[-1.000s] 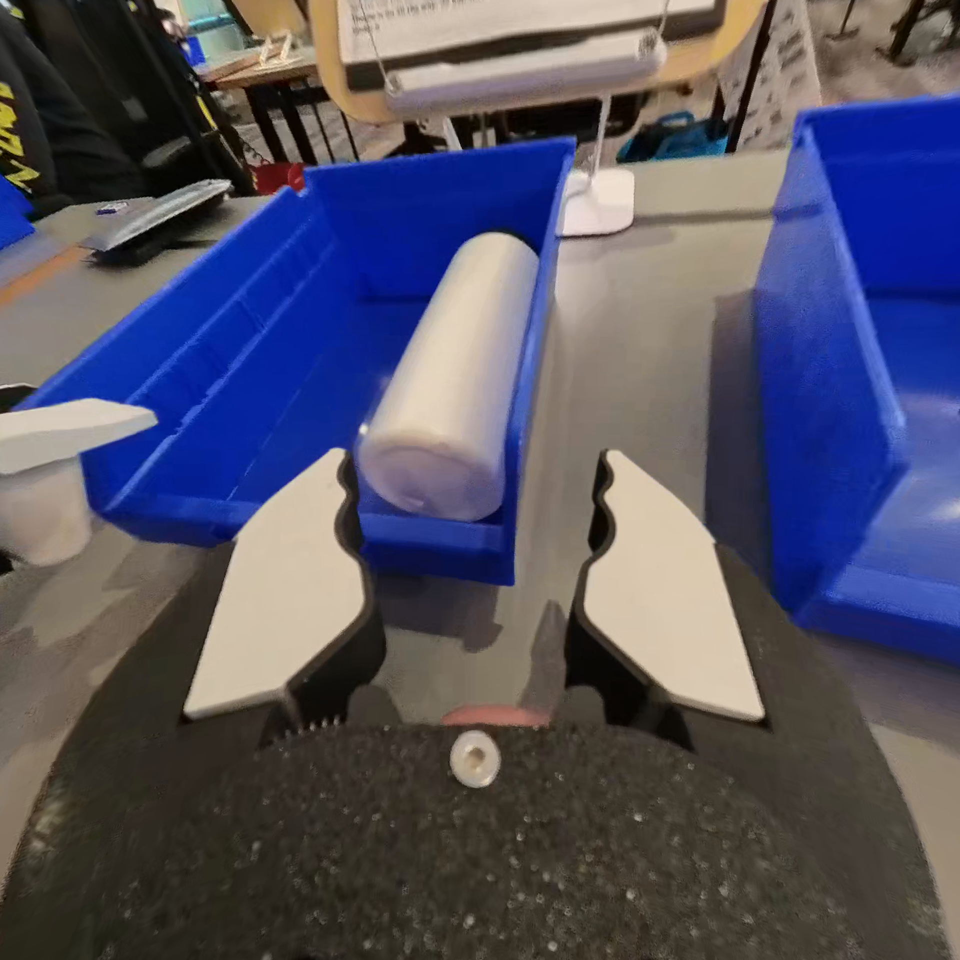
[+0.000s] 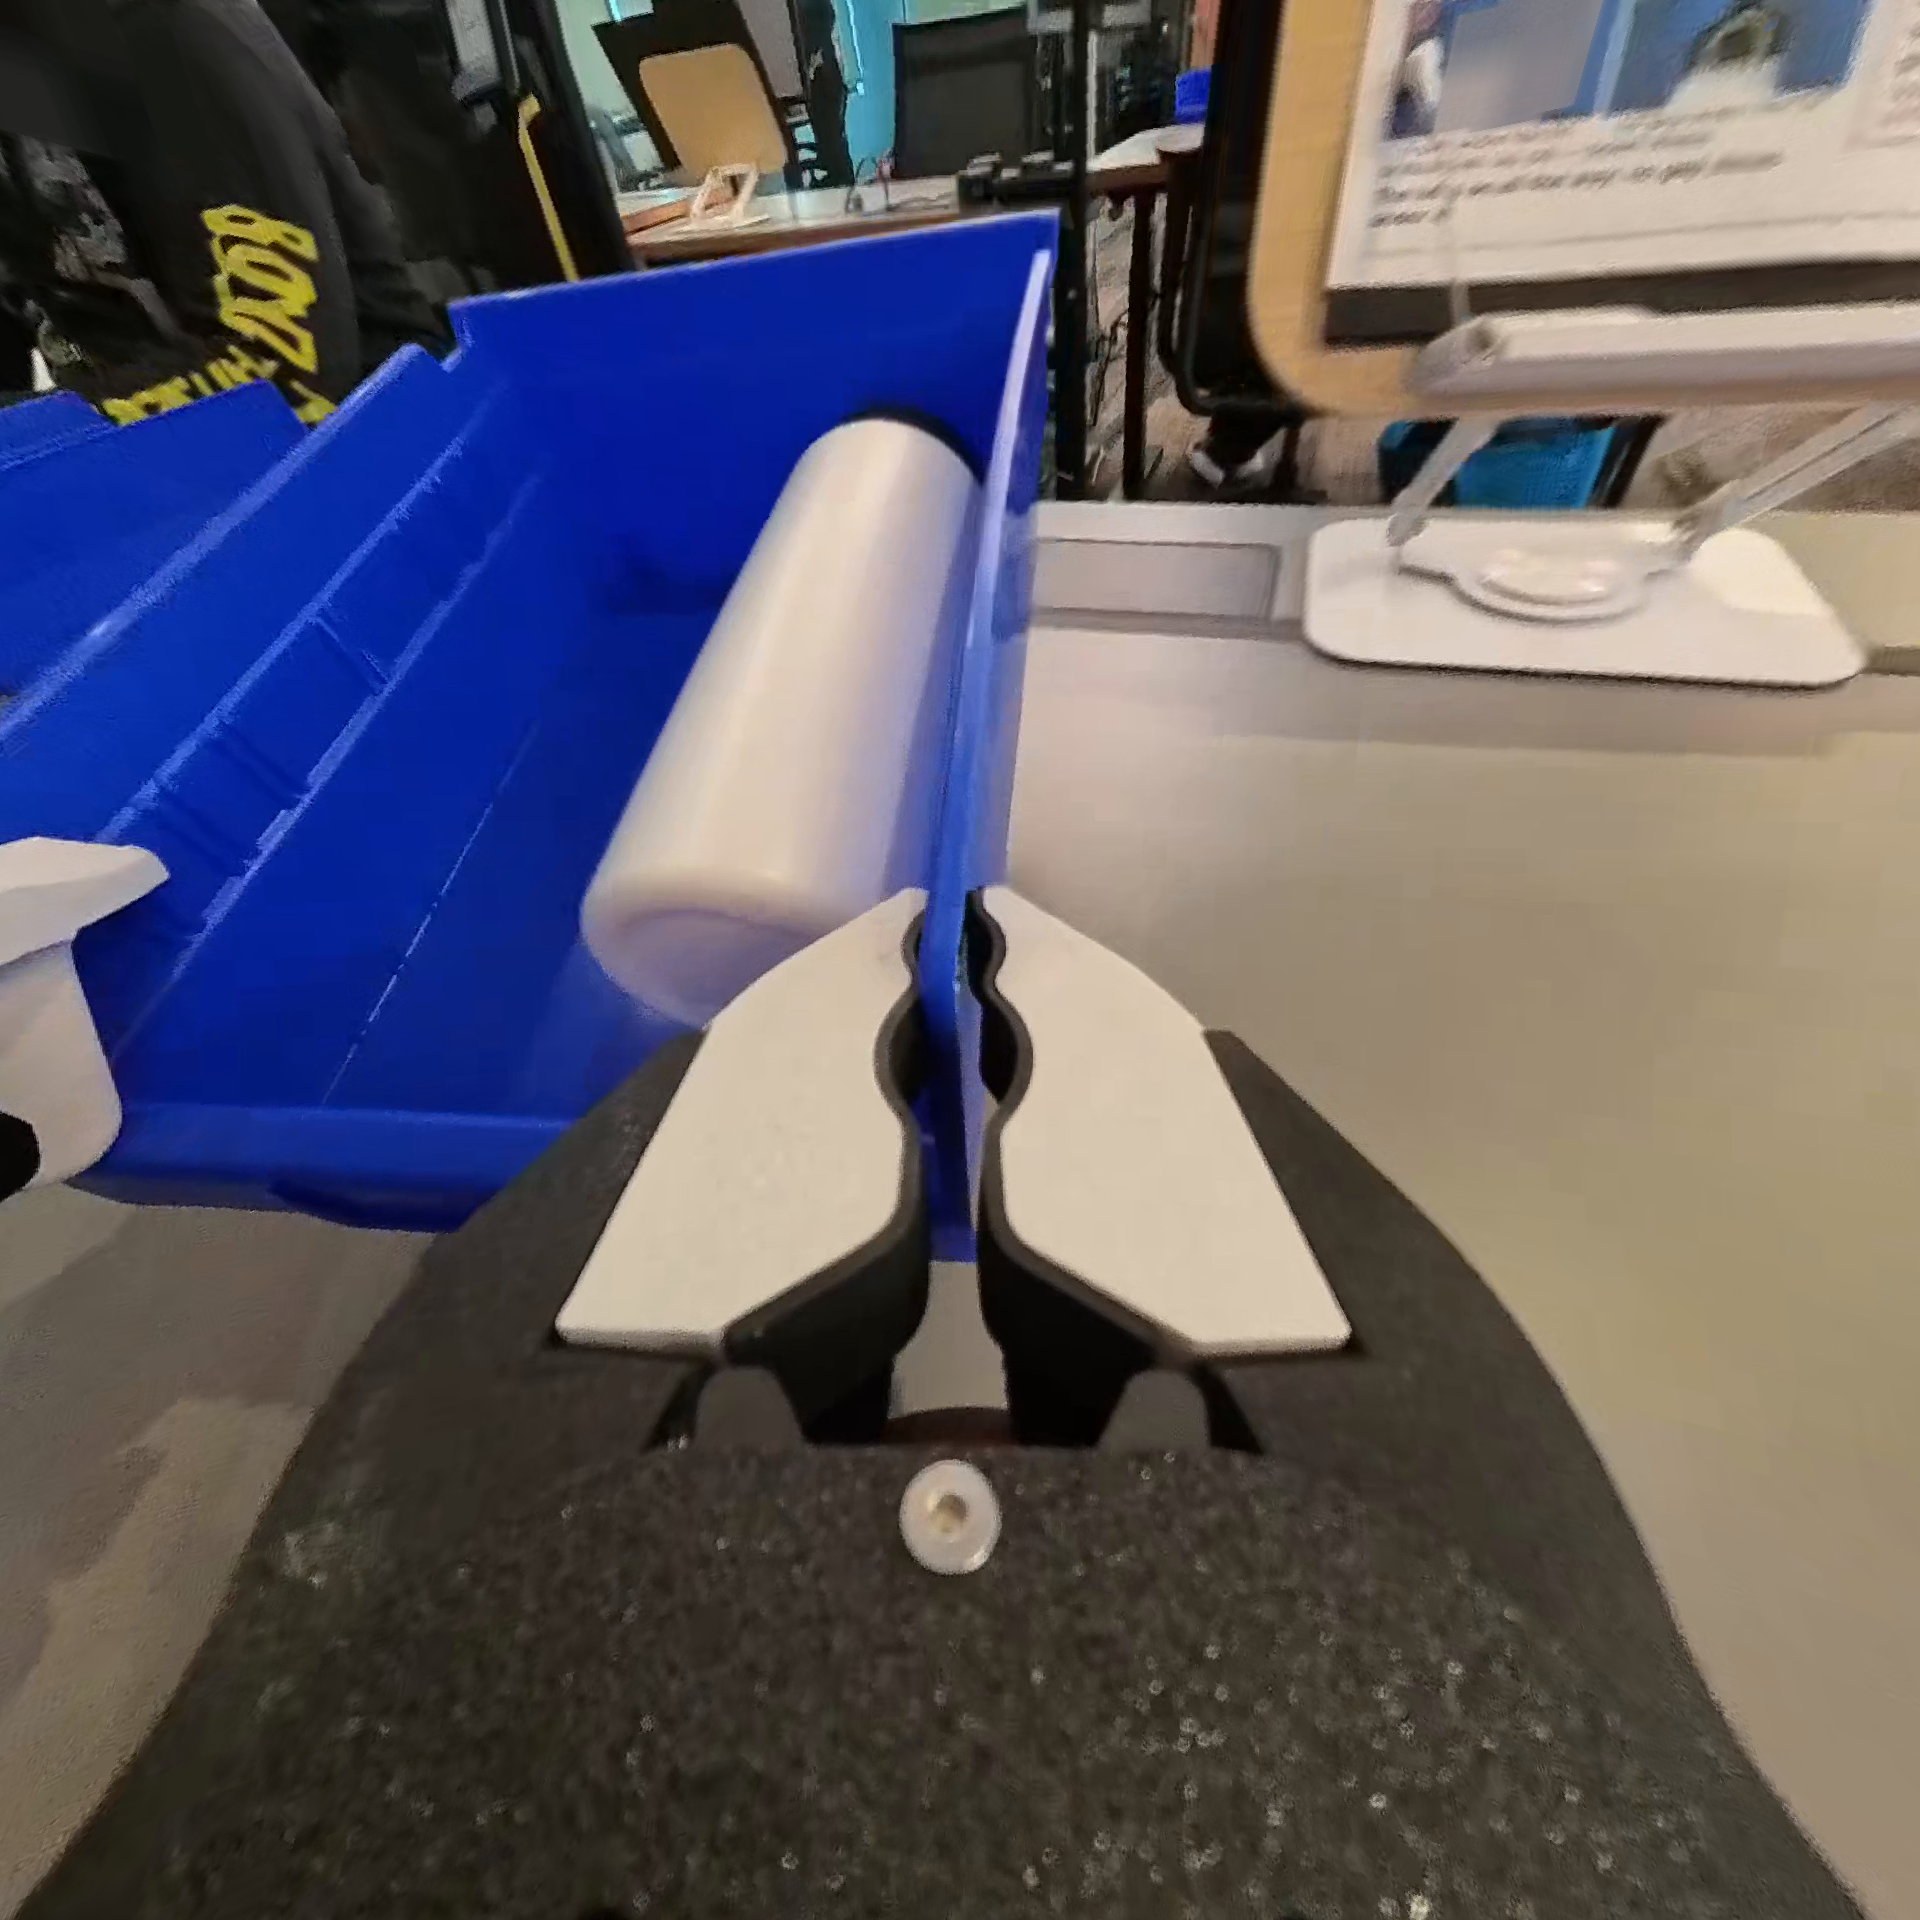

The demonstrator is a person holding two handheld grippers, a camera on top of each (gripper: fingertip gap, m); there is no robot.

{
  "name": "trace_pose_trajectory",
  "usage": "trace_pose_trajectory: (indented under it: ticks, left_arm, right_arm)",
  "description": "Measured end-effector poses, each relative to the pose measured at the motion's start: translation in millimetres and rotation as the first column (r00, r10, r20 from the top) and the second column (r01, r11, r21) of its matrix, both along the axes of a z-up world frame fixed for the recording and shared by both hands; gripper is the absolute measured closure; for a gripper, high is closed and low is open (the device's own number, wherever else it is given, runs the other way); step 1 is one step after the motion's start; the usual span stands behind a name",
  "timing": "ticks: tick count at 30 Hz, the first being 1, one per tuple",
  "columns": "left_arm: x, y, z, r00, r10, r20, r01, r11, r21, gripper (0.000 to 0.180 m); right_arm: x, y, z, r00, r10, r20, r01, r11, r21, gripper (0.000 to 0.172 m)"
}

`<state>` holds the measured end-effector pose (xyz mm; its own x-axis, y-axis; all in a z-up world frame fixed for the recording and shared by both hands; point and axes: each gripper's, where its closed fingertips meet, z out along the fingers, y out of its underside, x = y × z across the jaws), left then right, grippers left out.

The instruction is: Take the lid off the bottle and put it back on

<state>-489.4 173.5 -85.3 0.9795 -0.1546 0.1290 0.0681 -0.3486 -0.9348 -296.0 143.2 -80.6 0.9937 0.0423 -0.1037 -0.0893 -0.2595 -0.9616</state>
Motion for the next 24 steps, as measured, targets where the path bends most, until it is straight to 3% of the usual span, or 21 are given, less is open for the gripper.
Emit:
trace_pose_trajectory:
  ticks: [4, 10, 15, 20, 24]
  left_arm:
    - [-39.0, 8.1, -17.9, 1.000, 0.011, 0.019, -0.009, 0.998, -0.060, 0.177]
    - [-54.4, 21.8, -37.5, 1.000, 0.000, 0.012, 0.001, 0.992, -0.124, 0.176]
    - [-54.8, 31.0, -38.1, 0.999, 0.016, 0.044, -0.010, 0.992, -0.127, 0.175]
    - [-54.8, 32.7, -38.0, 0.996, 0.007, 0.086, 0.003, 0.993, -0.120, 0.175]
    - [-55.8, 31.6, -37.2, 0.997, 0.022, 0.075, -0.013, 0.993, -0.119, 0.173]
  right_arm:
    - [-42.8, 5.6, -22.1, 1.000, 0.006, 0.009, -0.006, 0.997, -0.072, 0.168]
    - [-63.1, 9.0, -44.8, 0.999, -0.023, -0.048, 0.016, 0.990, -0.142, 0.166]
    - [-66.7, 8.9, -45.4, 0.997, -0.020, -0.074, 0.010, 0.992, -0.129, 0.163]
    - [-70.3, 3.1, -43.8, 0.992, 0.112, -0.051, -0.118, 0.984, -0.136, 0.156]
    - [-58.5, -9.8, -34.0, 0.985, 0.153, -0.077, -0.162, 0.978, -0.128, 0.133]
